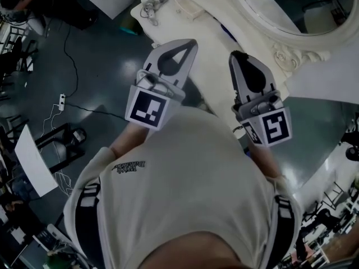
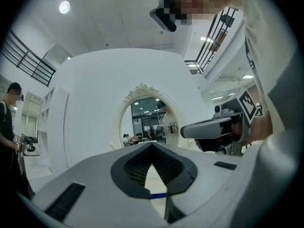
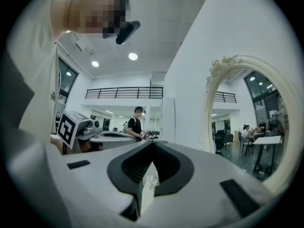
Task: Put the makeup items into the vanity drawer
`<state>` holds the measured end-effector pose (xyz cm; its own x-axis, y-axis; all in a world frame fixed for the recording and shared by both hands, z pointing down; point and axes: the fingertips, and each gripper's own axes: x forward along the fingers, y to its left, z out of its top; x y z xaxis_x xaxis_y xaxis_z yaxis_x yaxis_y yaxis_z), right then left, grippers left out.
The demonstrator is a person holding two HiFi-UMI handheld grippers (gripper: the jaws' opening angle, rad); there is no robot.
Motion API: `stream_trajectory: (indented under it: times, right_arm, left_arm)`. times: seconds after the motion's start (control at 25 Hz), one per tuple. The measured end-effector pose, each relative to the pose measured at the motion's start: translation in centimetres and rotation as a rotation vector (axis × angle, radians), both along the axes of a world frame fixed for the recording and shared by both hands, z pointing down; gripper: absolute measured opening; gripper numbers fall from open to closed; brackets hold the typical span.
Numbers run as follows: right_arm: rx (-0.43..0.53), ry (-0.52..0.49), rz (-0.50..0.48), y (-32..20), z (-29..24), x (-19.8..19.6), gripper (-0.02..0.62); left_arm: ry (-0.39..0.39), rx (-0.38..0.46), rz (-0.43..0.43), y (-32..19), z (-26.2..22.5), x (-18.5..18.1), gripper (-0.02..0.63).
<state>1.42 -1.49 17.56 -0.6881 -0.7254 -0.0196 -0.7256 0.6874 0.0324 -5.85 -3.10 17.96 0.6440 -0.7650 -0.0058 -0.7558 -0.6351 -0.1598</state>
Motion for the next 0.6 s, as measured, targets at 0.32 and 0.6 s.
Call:
stream_trajectory:
  times: [0.32,0.6]
  right_arm:
    - [-0.004,-0.006,-0.006,0.7,0.1,-0.3,-0.002]
    - [-0.013,-0.037,-0.003,0.8,-0.1,0.0,-0.002]
  left_arm:
    - [0.006,-0.03,-0.008,0.7,0.7,-0.3,0.012]
    - [0.004,-0.04,0.0,0.8,1.1,0.0,0.012]
